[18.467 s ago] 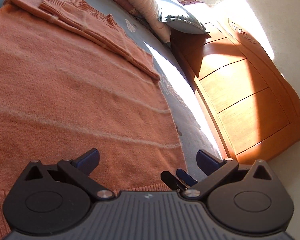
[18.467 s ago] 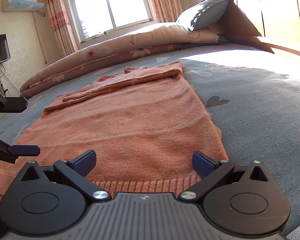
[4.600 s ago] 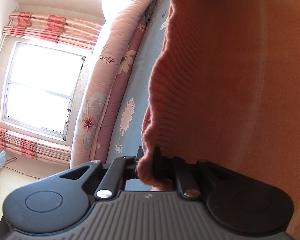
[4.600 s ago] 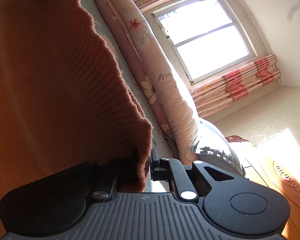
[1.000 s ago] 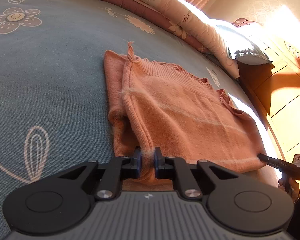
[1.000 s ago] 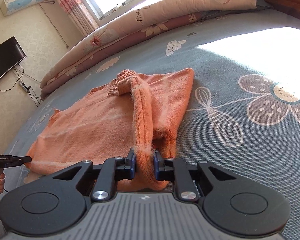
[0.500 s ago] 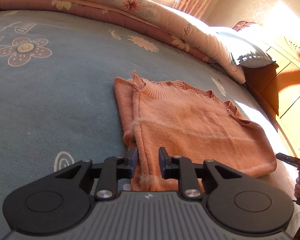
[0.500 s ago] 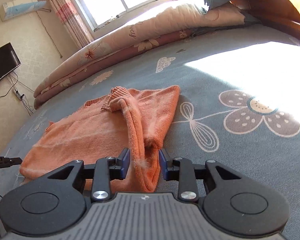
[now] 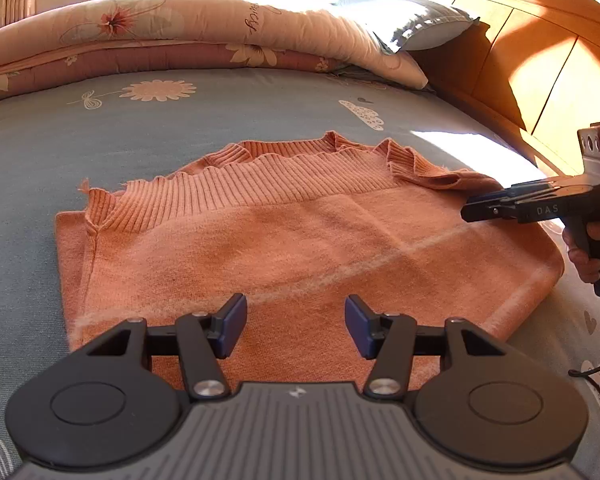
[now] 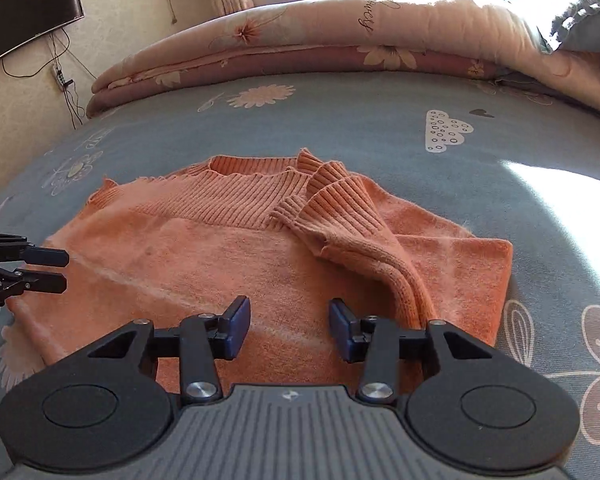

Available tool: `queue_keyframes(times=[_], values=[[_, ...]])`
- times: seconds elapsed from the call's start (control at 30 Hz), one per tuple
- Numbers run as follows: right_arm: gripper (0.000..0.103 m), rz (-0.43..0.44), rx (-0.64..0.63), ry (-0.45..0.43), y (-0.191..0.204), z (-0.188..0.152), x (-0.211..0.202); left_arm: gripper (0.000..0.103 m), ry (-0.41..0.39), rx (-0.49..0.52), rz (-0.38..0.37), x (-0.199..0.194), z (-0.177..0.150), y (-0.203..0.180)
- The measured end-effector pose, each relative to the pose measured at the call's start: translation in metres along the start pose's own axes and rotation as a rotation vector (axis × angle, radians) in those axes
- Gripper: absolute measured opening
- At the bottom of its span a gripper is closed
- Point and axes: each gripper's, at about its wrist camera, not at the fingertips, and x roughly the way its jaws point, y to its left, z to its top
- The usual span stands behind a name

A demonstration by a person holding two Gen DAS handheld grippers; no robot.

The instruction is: Fold clothes

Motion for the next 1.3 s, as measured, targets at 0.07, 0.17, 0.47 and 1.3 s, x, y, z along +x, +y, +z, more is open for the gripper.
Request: queue_keyframes(times=[0.07, 0.17, 0.47, 1.3], values=[[0.049, -0.030, 0.026, -0.036, -0.012, 0.010, 0.003, 0.055, -0.001, -0.001, -0.001, 0.002, -0.001, 0.001], [0.050, -0.078, 0.101, -0.097, -0.039, 0.022, 0.003, 0.057, -0.011, -0.007, -0.007, 0.001, -0.003, 0.004], [0.050, -0.112, 0.270, -0.147, -0.080, 0.005, -0.018, 0.060, -0.035, 0.002, -0.008, -0.009, -0.003, 0.003], [0.022, 0.071, 0.417, -0.193, -0.051, -0.077, -0.094, 0.073, -0.010, 0.114, -0.035, -0.029, -0.014, -0.046]])
